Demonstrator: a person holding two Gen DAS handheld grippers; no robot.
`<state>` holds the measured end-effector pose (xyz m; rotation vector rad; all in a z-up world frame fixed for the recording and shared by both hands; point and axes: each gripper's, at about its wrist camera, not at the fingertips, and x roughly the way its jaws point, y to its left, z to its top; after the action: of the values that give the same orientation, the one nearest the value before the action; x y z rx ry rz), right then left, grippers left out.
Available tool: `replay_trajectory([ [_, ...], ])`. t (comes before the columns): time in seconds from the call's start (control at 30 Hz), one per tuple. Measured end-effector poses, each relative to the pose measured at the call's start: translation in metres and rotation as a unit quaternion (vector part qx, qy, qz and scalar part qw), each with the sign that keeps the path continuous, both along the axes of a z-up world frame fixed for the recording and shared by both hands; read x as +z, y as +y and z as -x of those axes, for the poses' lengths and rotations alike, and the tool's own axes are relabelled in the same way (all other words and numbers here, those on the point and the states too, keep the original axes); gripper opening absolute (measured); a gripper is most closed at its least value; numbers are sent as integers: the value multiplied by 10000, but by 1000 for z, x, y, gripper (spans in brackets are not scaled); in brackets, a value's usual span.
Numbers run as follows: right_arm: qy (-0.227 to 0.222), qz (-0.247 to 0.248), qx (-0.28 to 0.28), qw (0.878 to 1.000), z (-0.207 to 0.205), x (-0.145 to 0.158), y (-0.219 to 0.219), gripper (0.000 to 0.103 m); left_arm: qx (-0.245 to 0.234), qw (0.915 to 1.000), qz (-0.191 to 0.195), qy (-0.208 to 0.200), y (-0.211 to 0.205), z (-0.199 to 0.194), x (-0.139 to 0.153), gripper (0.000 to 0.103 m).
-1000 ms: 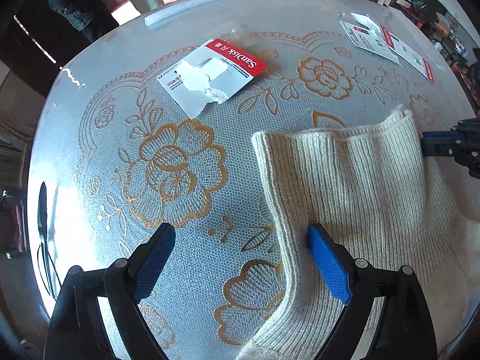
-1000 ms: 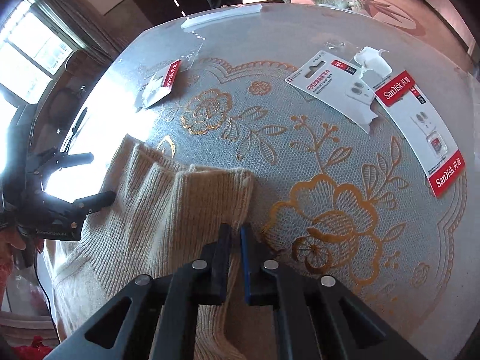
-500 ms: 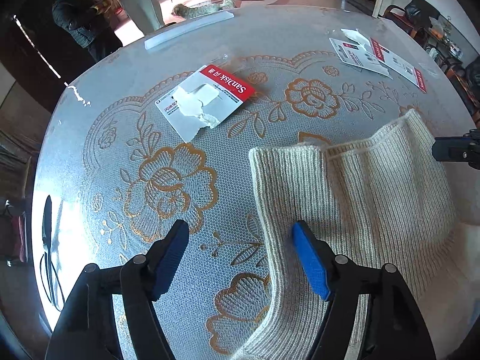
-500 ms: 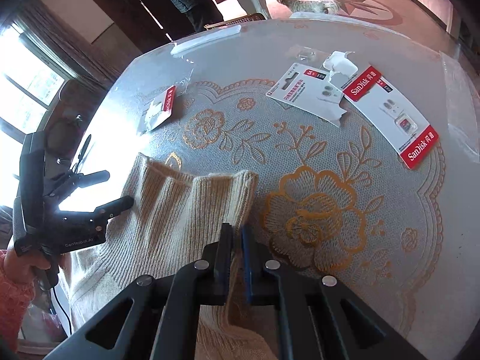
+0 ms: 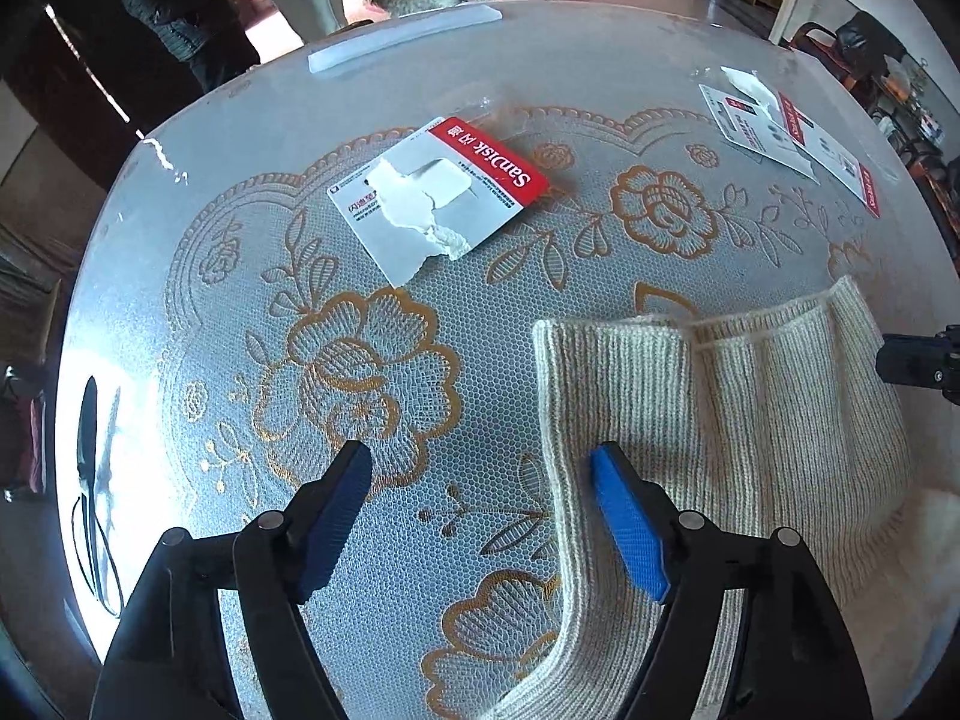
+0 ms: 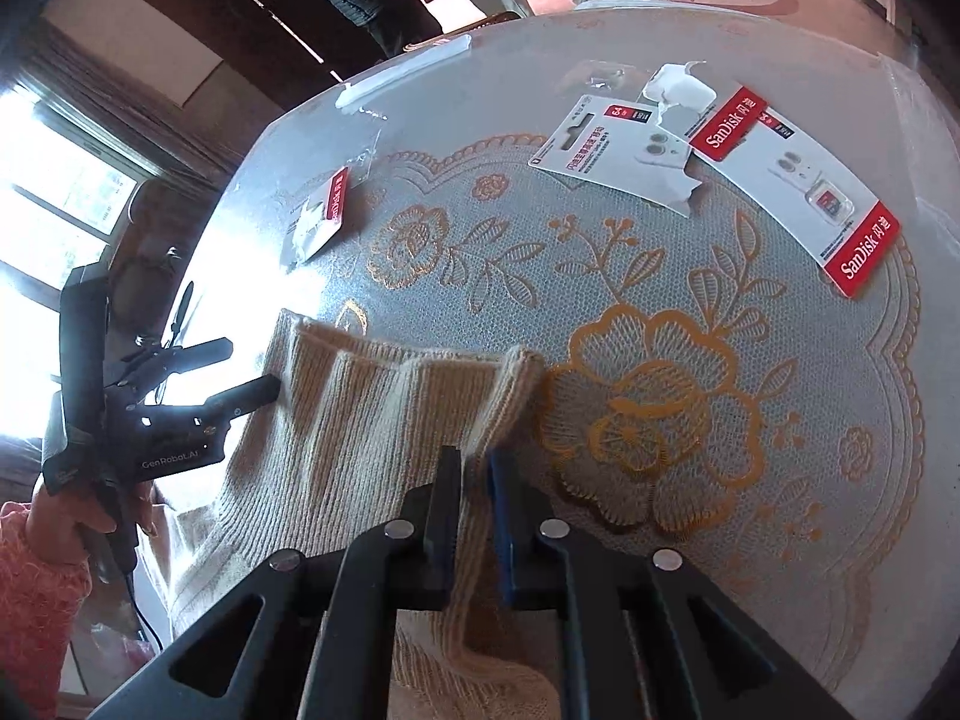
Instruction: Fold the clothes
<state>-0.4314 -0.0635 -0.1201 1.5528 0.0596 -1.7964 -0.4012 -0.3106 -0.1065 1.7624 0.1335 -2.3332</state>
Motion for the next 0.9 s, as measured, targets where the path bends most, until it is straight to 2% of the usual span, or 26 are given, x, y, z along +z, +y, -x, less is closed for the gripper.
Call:
replay_trajectory([
  [0.03,9,-79,58,10000,0,-1,-2,24,-13,10000,17,-5,-2,0,0,79],
  [0.07,18,-157,116,9998,1,-2,-4,25,-38,10000,21,-16,-5,1,0,79],
  [0.13,9,-224,260,9994,2,-4,-8,25,-111,9999,-55,-53,-13,4,-2,80],
  [0.3,-178,-164,367,9990,4,-13,-10,25,-102,9986,-520,29,-30,4,-8,81],
  [0.4,-296,37,261,9992,5,-17,-10,25,-189,9983,-541,122,-29,6,-8,81],
  [0.47,-294,20,175,9994,6,-18,-10,20,-262,9982,-509,181,-27,7,-9,81],
  [0.5,-230,-94,145,9996,6,-19,-11,9,-289,9981,-503,217,-25,7,-8,77],
  [0.53,-204,-102,140,9996,6,-18,-10,6,-341,9976,-550,257,-19,6,-6,71],
  [0.57,-178,-109,136,9997,5,-17,-10,5,-393,9970,-597,296,-14,6,-4,47],
  [0.6,-152,-115,131,9997,4,-16,-10,5,-444,9964,-644,336,-9,5,-2,16],
  [0.7,-119,-37,39,9999,3,-13,-3,4,-597,9959,-583,353,-4,5,1,7],
  [0.9,-8,183,36,9998,-2,0,2,4,-673,9934,-749,542,3,-11,2,6],
])
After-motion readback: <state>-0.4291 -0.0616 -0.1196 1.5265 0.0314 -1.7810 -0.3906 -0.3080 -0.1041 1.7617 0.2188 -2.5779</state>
